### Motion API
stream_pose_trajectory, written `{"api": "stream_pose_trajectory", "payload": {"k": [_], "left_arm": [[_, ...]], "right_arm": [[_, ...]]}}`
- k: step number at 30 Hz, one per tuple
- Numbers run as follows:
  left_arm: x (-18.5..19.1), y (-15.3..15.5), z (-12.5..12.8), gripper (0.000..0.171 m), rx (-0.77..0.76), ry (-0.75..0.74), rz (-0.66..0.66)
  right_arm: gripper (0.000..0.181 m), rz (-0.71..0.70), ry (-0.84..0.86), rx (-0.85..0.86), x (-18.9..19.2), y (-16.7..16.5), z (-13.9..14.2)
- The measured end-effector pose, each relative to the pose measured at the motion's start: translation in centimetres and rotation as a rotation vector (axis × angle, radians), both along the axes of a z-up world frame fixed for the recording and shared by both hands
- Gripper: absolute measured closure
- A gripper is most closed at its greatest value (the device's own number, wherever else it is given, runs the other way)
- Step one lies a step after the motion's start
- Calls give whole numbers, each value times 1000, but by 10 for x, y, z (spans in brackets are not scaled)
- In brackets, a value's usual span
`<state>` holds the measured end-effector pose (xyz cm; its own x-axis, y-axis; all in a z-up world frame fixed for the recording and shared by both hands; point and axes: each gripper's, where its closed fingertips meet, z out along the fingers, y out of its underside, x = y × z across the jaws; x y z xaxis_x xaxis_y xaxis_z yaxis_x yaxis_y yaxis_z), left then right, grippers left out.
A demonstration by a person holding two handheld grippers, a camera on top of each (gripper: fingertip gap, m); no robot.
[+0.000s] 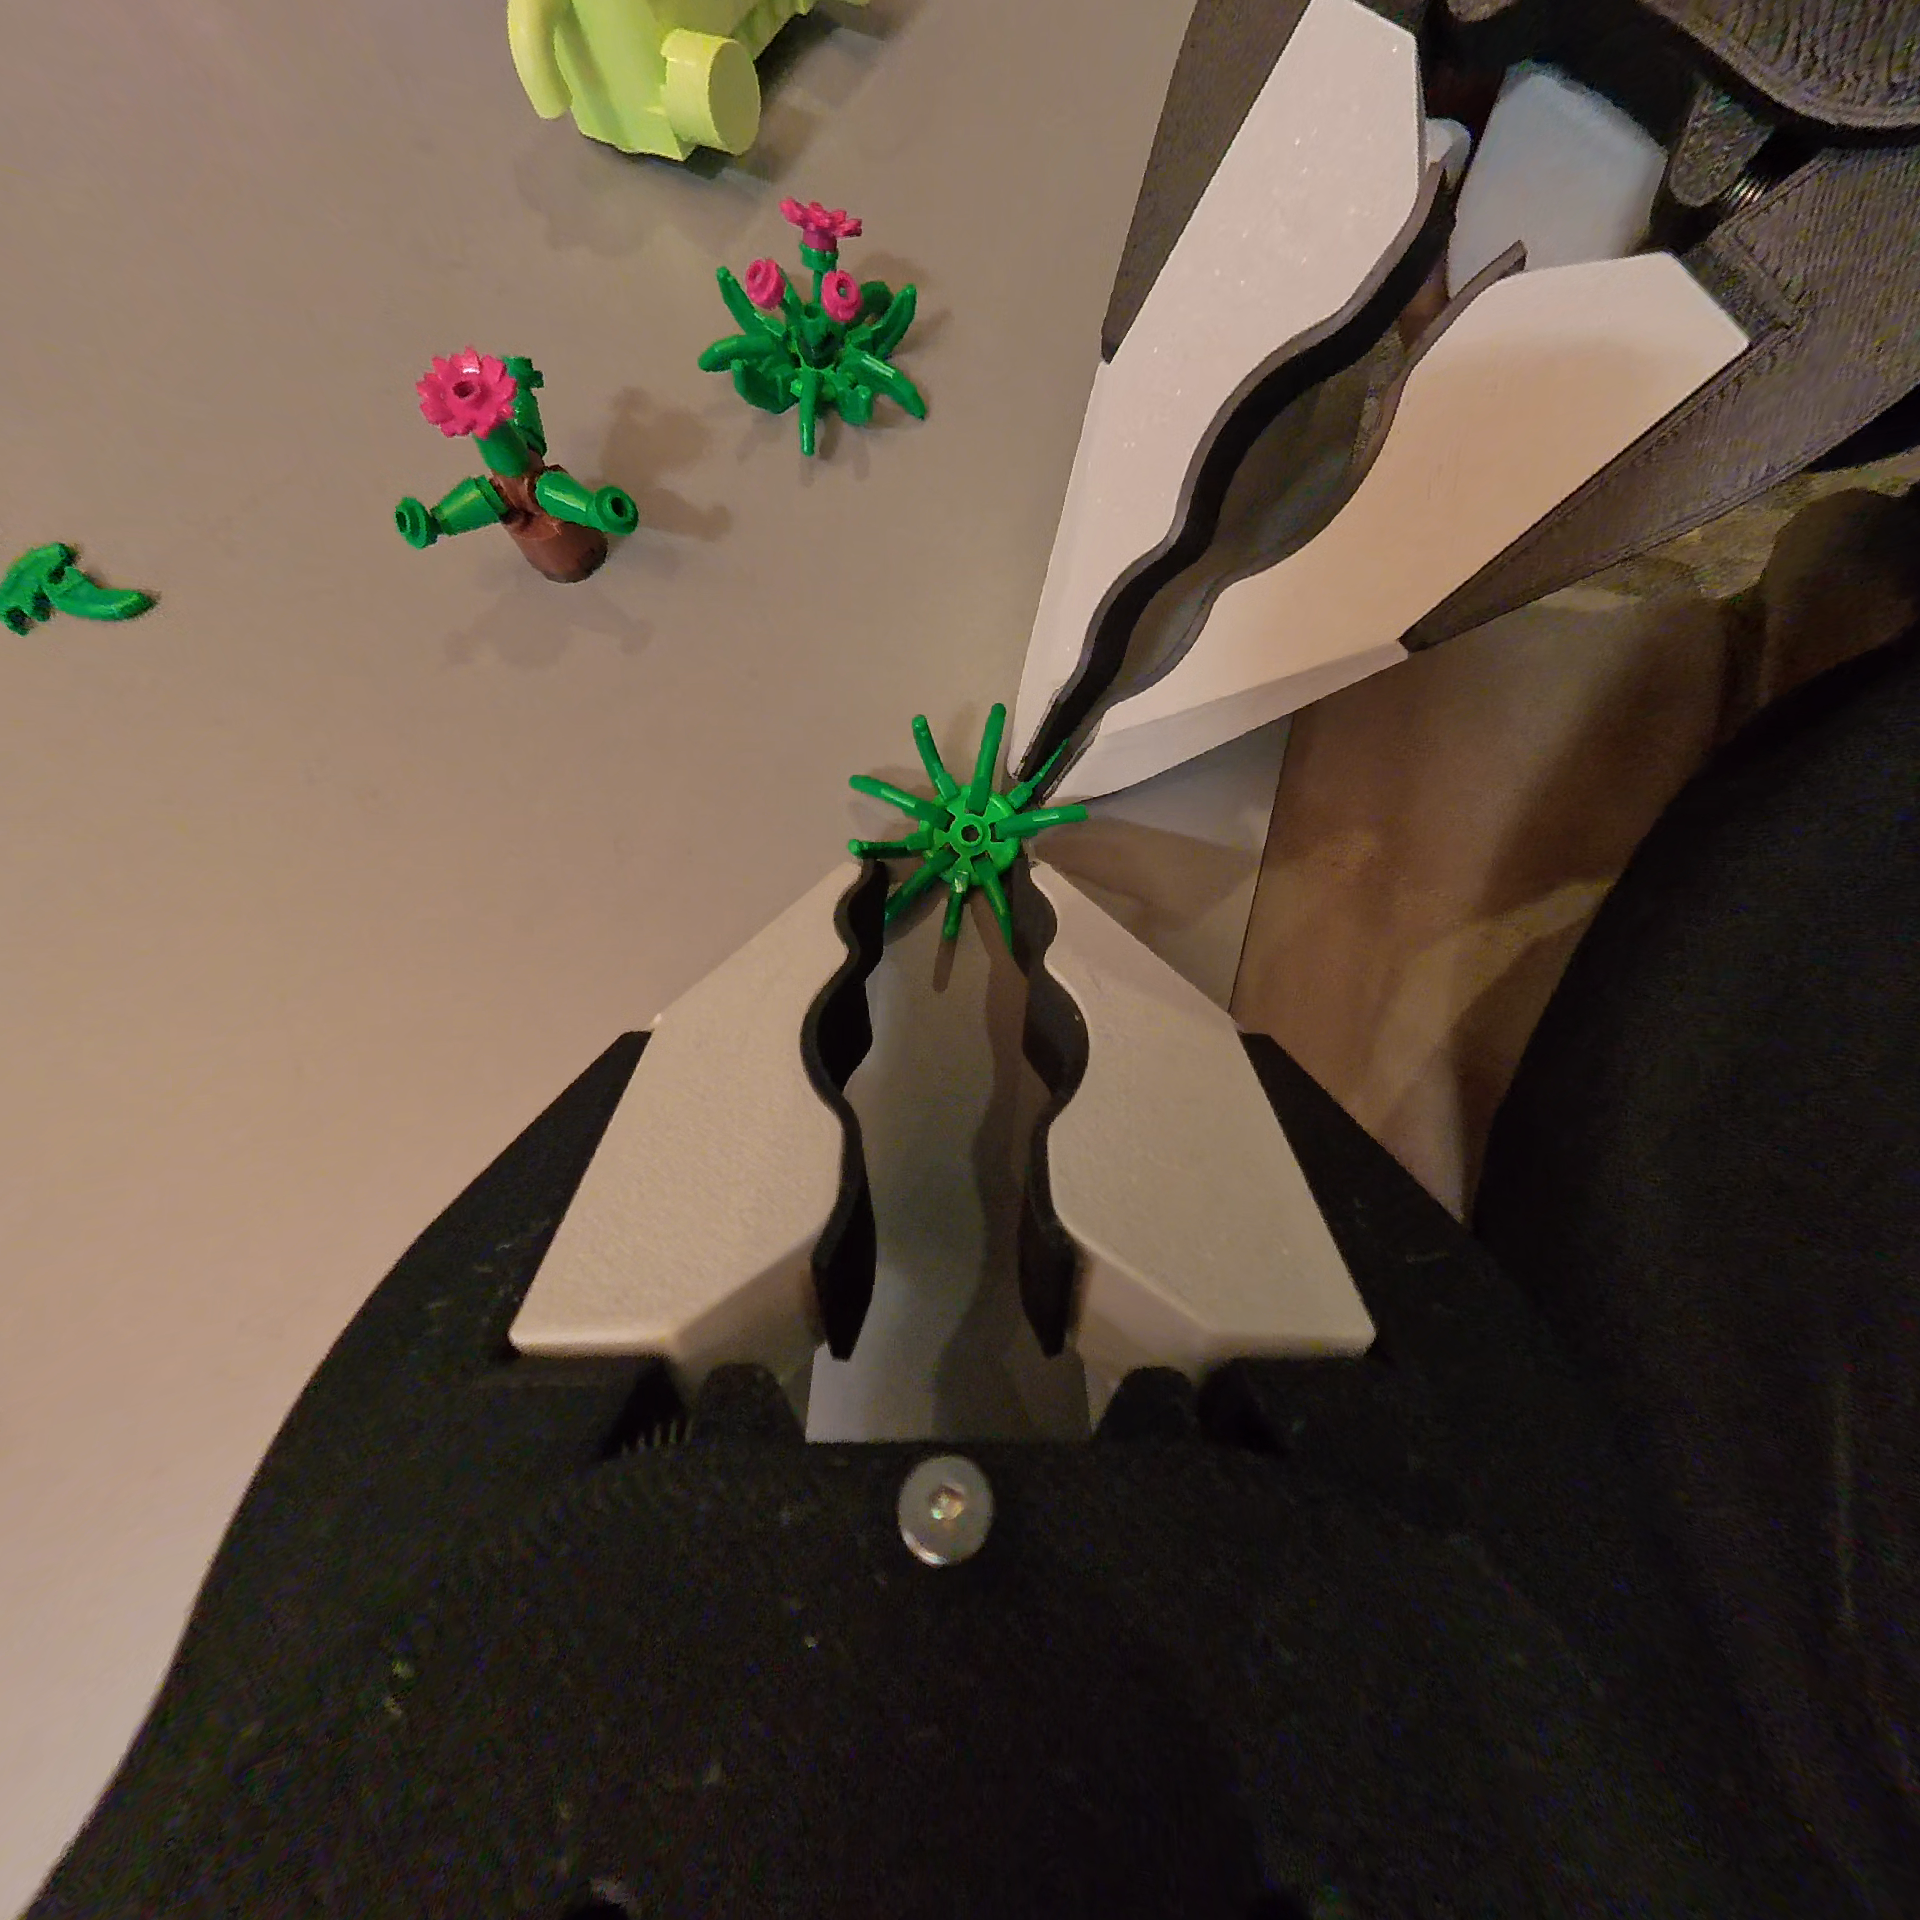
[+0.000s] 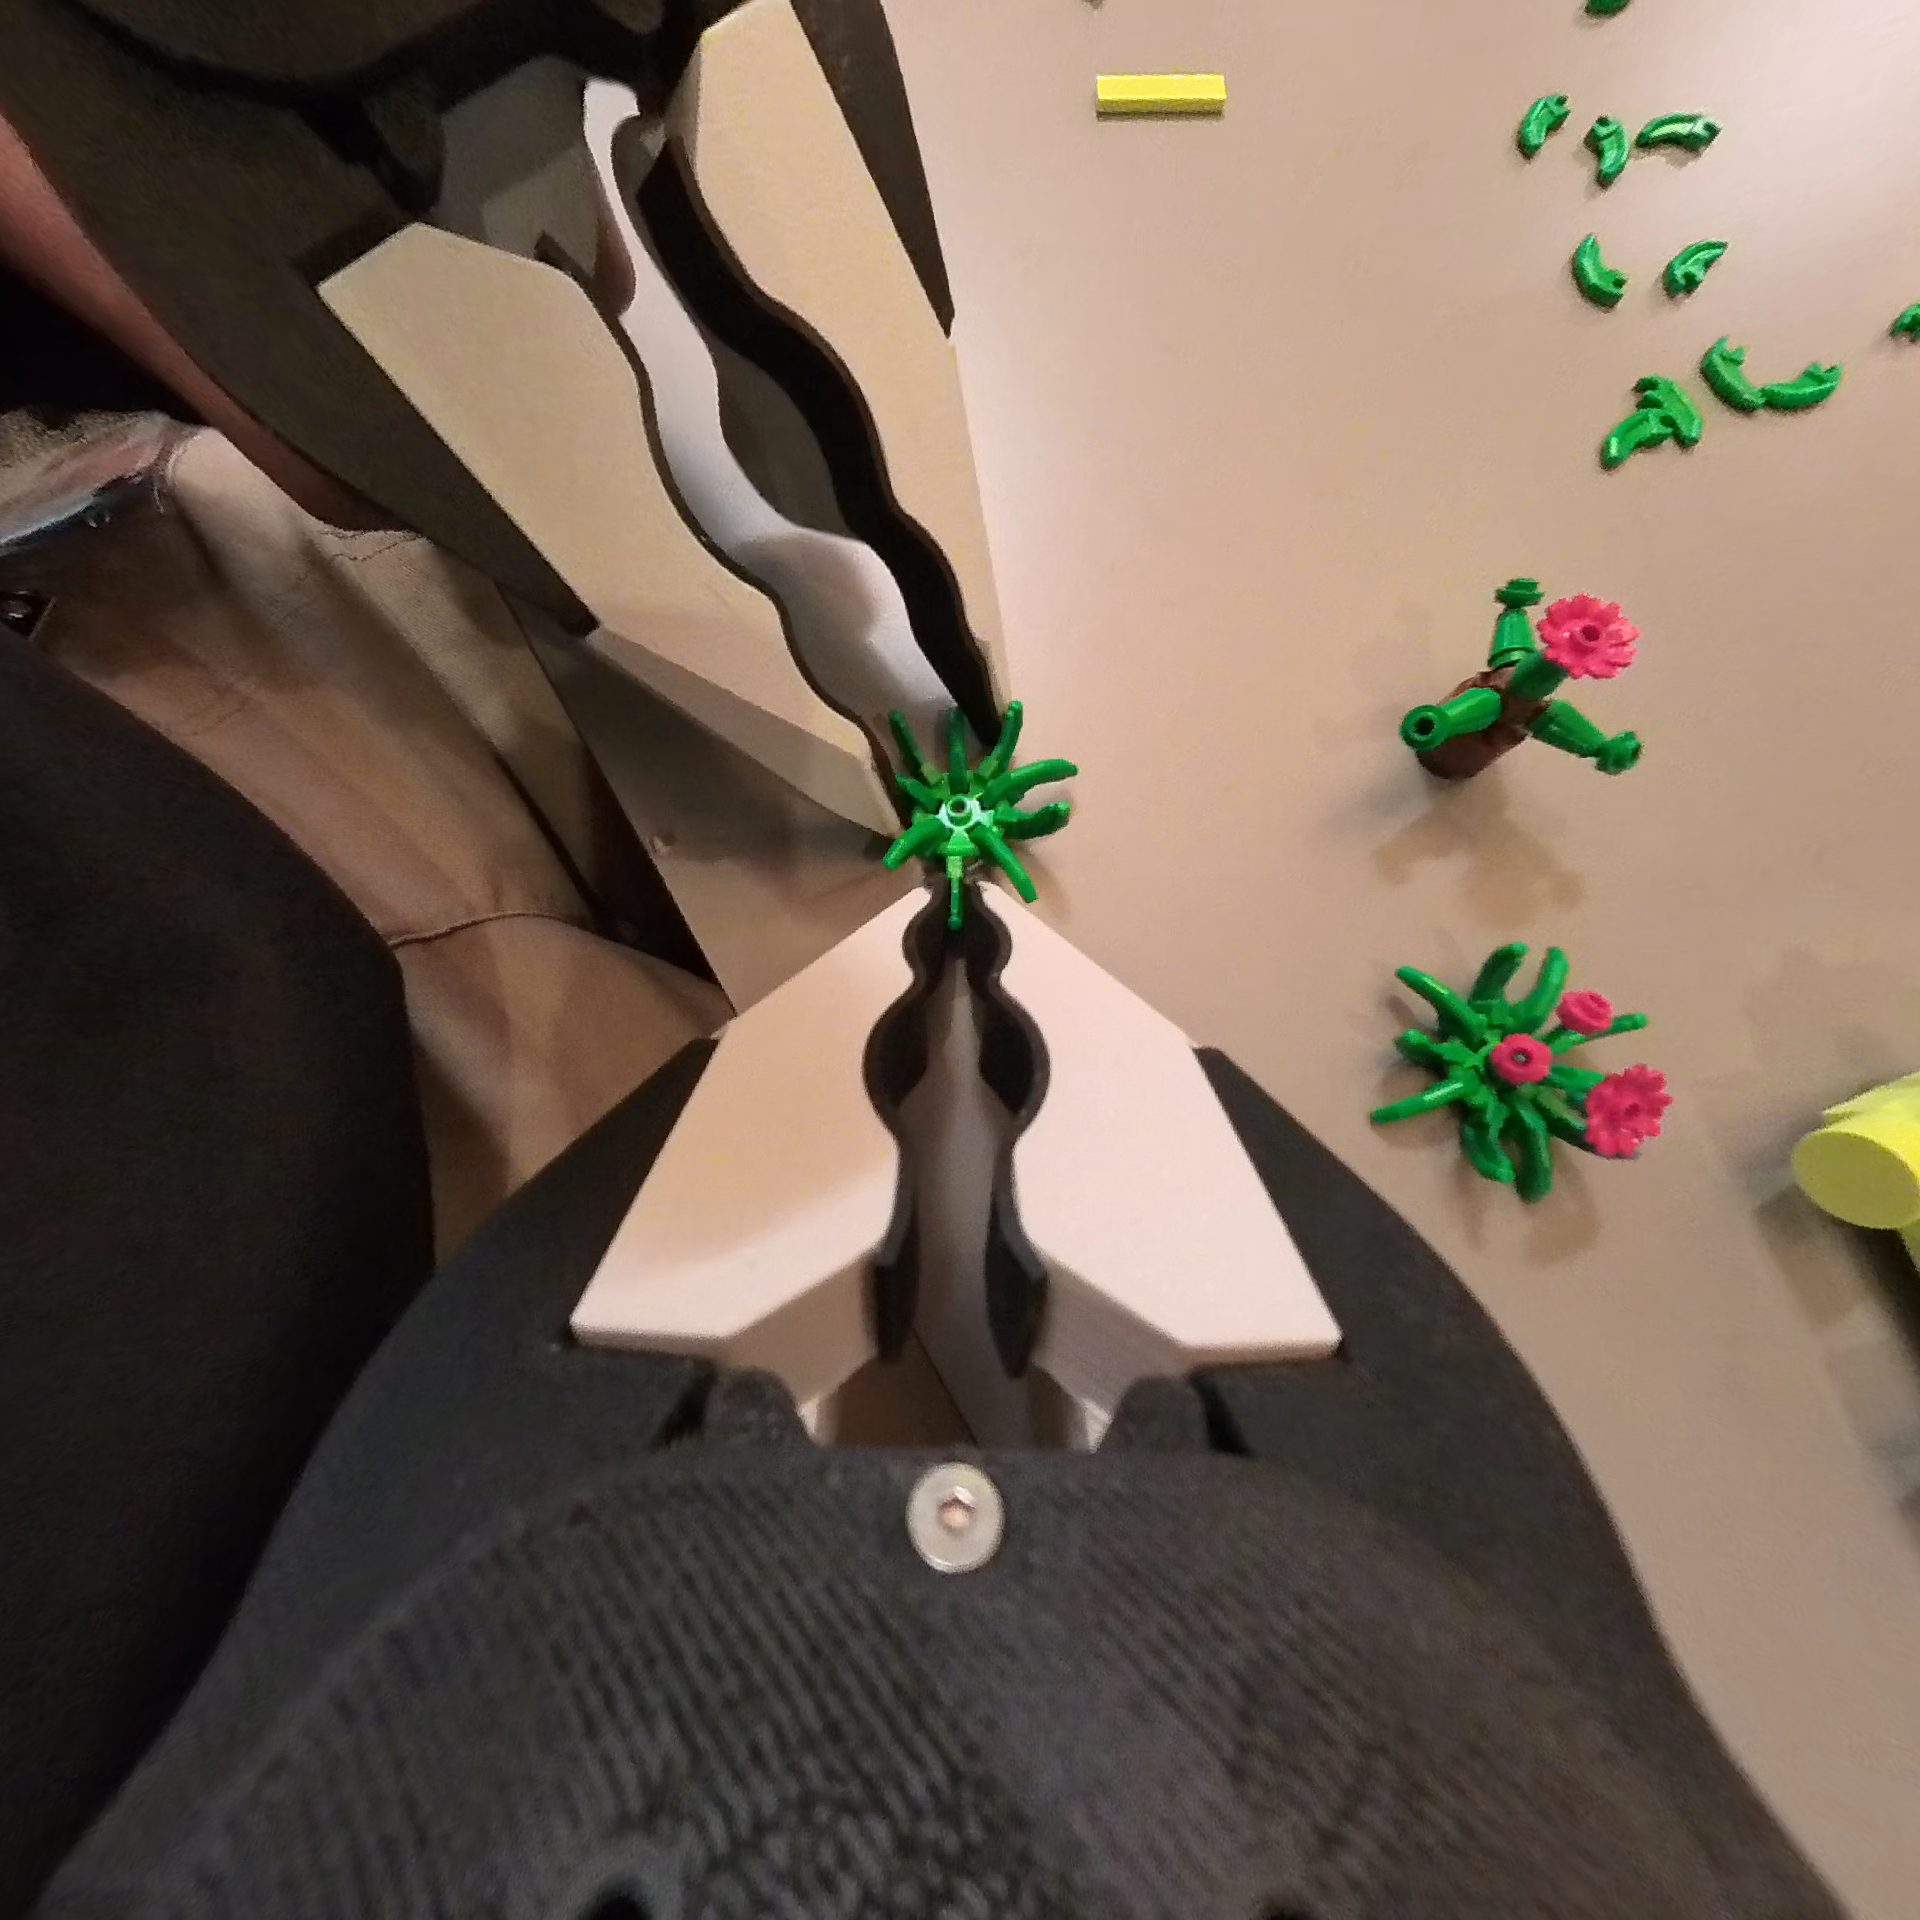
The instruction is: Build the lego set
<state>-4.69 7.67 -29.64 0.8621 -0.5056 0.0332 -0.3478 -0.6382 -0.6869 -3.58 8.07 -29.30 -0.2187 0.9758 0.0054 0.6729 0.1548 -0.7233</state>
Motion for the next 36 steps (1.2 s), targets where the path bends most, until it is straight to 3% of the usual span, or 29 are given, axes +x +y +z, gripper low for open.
{"api": "stream_pose_trajectory", "payload": {"k": [6, 23, 28, 32, 36], "left_arm": [[-1, 0, 0, 148, 1, 60, -5], [-4, -8, 7, 140, -16, -62, 2], [5, -9, 23, 141, 119, 19, -81], [9, -6, 8, 146, 96, 159, -141], [11, -4, 3, 154, 68, 182, -158]], "right_arm": [[181, -3, 1, 22, 0, 1, 0], [180, -23, 47, -28, -2, -1, 0], [181, -23, 49, -39, -2, -1, 0], [181, -21, 49, -39, -2, -1, 0], [181, -24, 49, -43, -2, -2, 0]]}}
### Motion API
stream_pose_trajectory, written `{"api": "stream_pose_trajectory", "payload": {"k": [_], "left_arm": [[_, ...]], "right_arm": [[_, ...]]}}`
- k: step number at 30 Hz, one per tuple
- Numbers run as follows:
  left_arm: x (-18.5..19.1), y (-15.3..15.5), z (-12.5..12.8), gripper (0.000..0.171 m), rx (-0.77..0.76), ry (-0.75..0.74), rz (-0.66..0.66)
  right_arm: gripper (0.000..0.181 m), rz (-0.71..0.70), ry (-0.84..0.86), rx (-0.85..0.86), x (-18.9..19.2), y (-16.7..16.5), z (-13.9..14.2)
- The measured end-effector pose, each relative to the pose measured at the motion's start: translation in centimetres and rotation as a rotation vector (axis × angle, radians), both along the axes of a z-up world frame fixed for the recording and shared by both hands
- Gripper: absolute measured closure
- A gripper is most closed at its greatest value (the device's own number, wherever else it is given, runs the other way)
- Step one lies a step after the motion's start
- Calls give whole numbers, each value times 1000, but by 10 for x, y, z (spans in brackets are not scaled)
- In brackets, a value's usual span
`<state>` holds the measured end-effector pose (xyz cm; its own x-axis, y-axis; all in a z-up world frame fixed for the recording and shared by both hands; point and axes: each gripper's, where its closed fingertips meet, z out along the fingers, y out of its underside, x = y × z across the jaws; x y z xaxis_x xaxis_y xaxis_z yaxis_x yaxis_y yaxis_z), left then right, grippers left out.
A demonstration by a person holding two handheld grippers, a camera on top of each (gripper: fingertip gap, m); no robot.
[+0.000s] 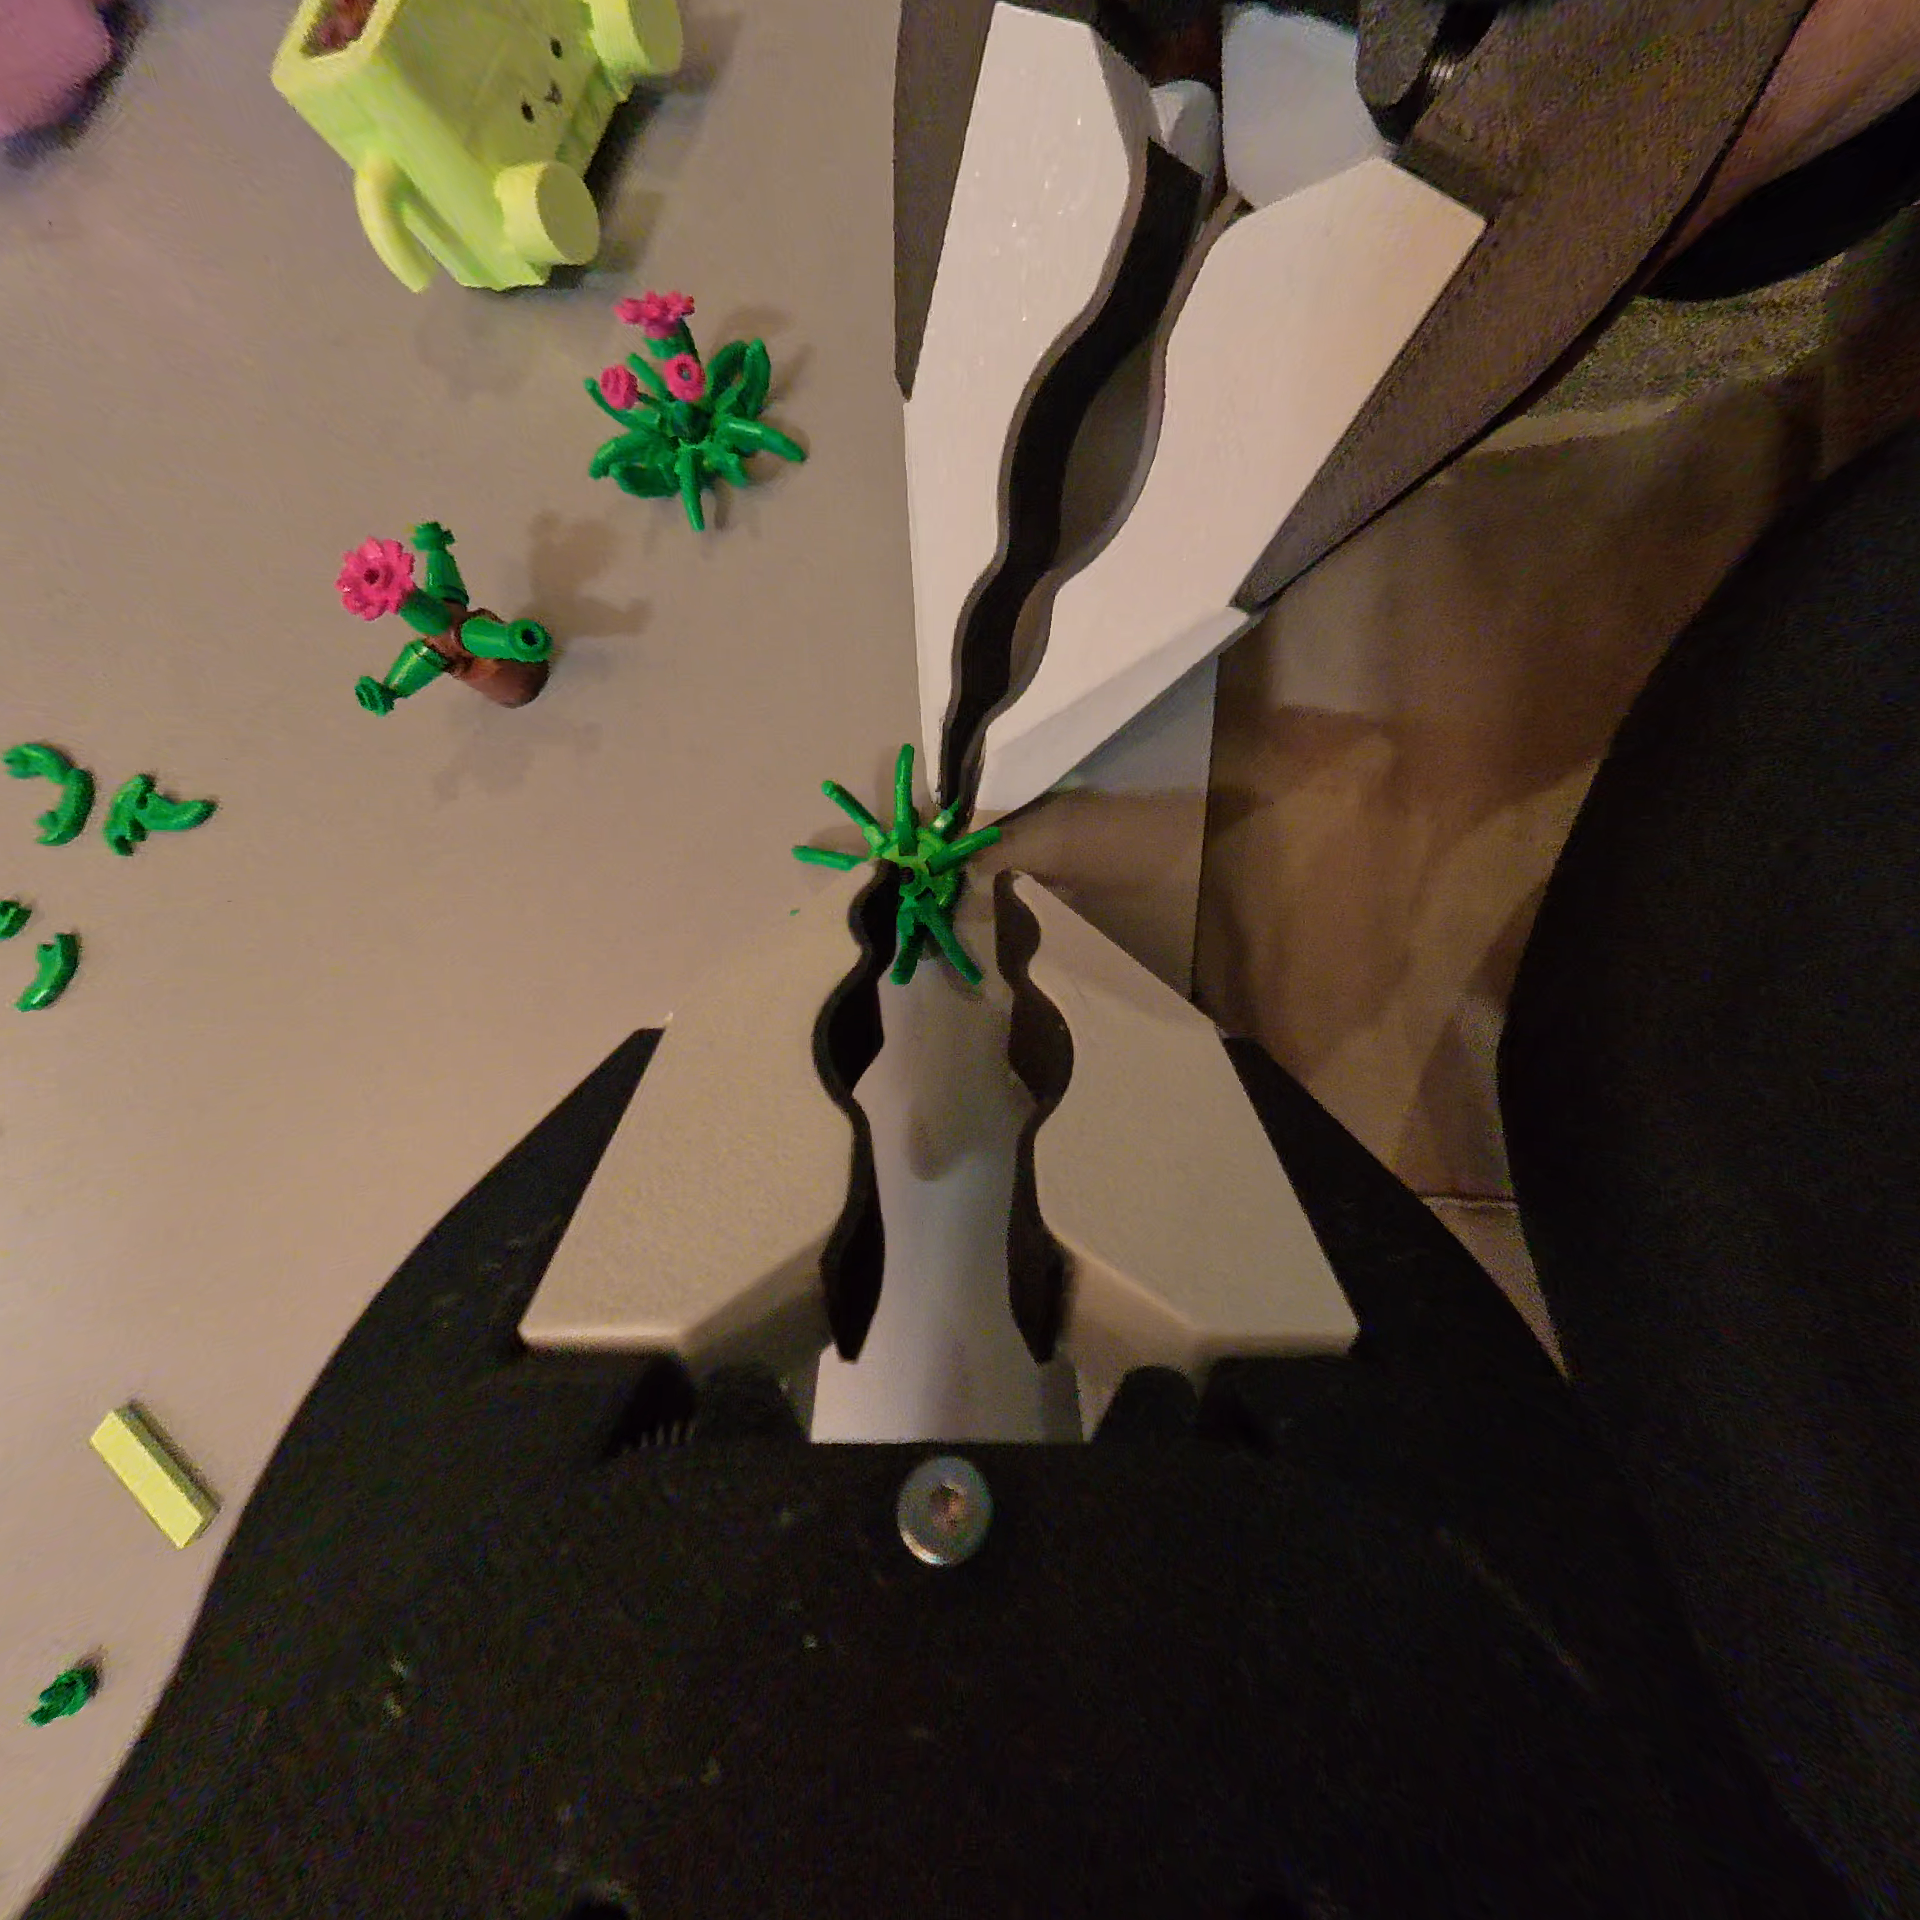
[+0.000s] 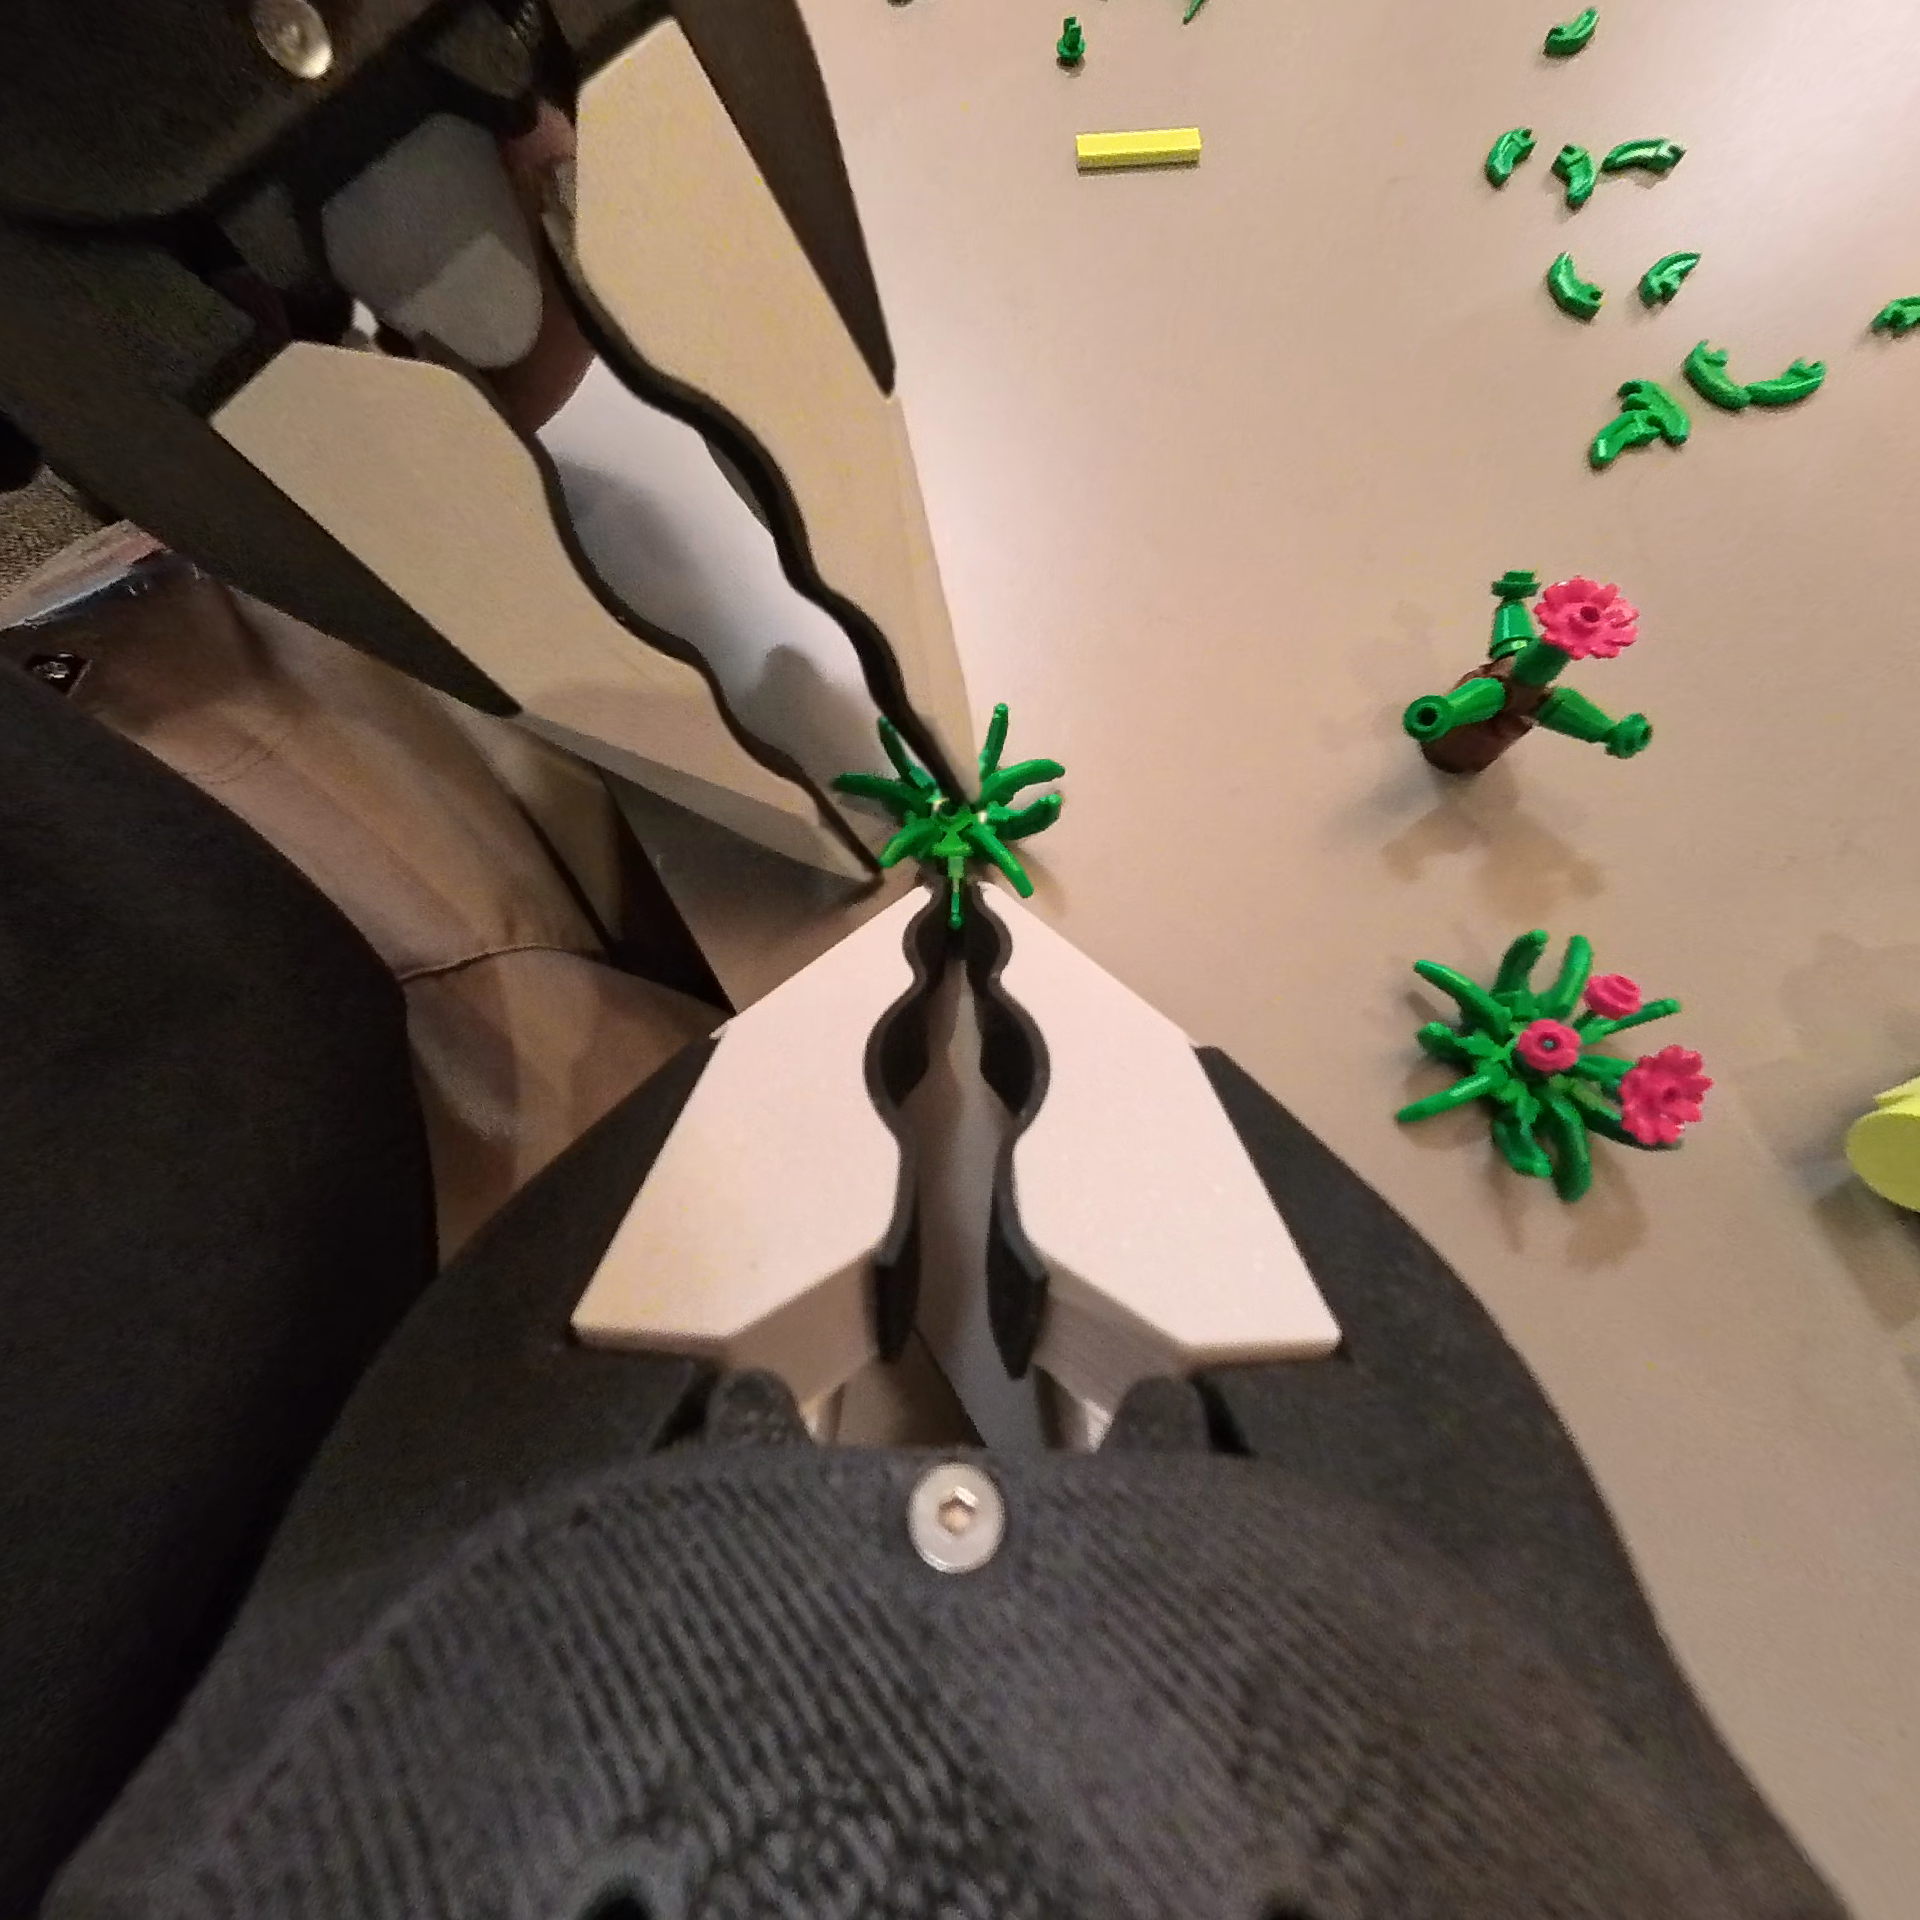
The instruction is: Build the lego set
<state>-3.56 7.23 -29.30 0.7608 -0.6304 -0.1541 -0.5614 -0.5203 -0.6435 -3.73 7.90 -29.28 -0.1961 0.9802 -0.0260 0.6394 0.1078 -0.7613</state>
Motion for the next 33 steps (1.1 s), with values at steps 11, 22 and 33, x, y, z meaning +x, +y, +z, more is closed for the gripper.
{"api": "stream_pose_trajectory", "payload": {"k": [11, 22, 33], "left_arm": [[-3, 1, -1, 162, -31, -15, 29], [-3, 0, -1, 161, -61, -42, 46], [-3, 1, -2, 161, -89, -42, 69]], "right_arm": [[181, 5, 5, 4, 1, -1, 0], [181, 21, 37, 32, 1, -2, 1], [181, -2, 9, 11, 0, -2, 1]]}}
